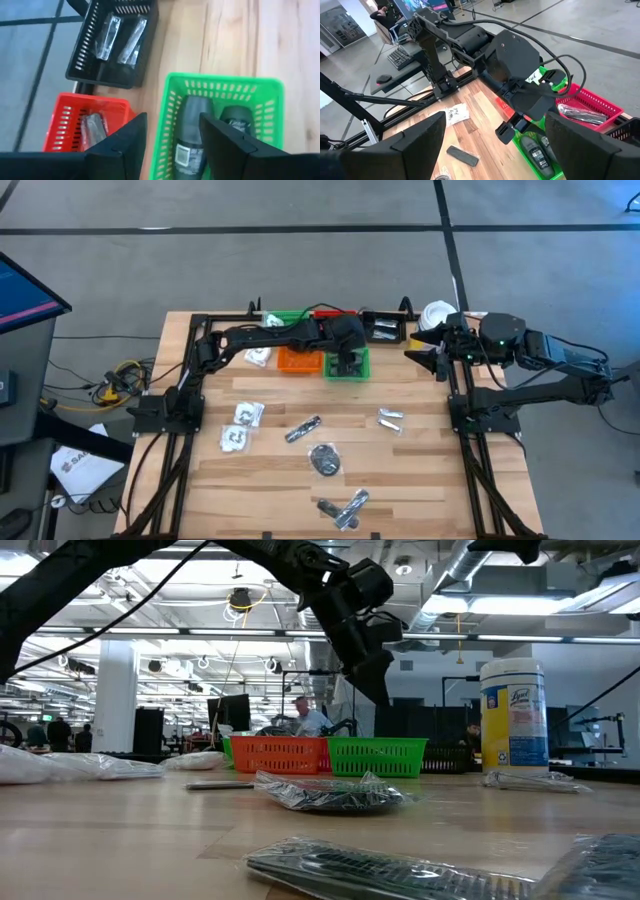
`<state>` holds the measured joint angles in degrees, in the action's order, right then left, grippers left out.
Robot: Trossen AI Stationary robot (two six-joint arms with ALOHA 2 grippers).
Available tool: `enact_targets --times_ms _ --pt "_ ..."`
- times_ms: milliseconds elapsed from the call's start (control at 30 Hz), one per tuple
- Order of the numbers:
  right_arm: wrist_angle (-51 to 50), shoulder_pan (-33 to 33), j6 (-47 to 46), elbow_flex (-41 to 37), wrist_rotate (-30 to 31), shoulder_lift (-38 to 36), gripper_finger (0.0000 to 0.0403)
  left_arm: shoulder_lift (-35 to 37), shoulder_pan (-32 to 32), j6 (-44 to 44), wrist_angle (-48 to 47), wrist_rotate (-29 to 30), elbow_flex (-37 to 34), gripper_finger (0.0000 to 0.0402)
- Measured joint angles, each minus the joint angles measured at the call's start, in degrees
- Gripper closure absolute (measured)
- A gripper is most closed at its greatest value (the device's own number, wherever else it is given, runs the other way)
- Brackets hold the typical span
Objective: Pick & Place Travel size toiletries
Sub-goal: Adjust the green bin
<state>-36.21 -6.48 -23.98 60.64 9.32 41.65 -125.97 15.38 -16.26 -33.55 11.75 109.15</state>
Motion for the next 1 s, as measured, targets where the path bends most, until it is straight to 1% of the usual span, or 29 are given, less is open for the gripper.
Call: enact_targets --times_ms 100,167,200,267,333,367,400,500,667,1000 --pt "0.00 0.00 0.00 0.00 0.02 0.00 0.0074 0.00 0.02 3.73 -0.13 -4.04 0.48 0.0245" --pt "0.00 0.00 0.00 0.00 0.01 0.00 0.0073 0.01 -0.06 6.29 -0.18 -7.65 0.56 0.0263" --pt "0.00 0.00 0.02 0.00 0.02 0.02 0.0073 0.02 -0.27 7.54 -0.32 -8.54 0.56 0.0275" --pt "0.00 0.00 0.01 0.00 0.01 0.02 0.0072 0.02 -0.97 9.07 -1.13 -8.73 0.56 0.0307" --pt "0.00 0.00 0.02 0.00 0.01 0.02 0.0073 0.02 -1.97 9.00 -2.25 -9.38 0.56 0.0352" --pt "0.00 0.00 0.01 0.00 0.00 0.02 0.0073 0.02 -2.50 8.23 -3.06 -10.85 0.56 0.0375" --pt "0.00 -0.02 0.00 0.00 0.00 0.02 0.0073 0.02 -3.06 7.50 -3.93 -12.78 0.56 0.0387" --pt "0.00 -0.02 0.02 0.00 0.00 0.02 0.0073 0.02 -5.12 6.08 -6.07 -15.98 0.40 0.0395" --pt "-0.04 -0.02 0.50 0.00 0.02 0.02 0.0072 0.07 -7.61 4.62 -6.44 -16.25 -1.53 0.0401" --pt "-0.20 -0.04 0.63 0.02 0.20 1.17 0.0073 0.09 -5.46 4.86 -6.56 -15.57 -6.58 0.0401"
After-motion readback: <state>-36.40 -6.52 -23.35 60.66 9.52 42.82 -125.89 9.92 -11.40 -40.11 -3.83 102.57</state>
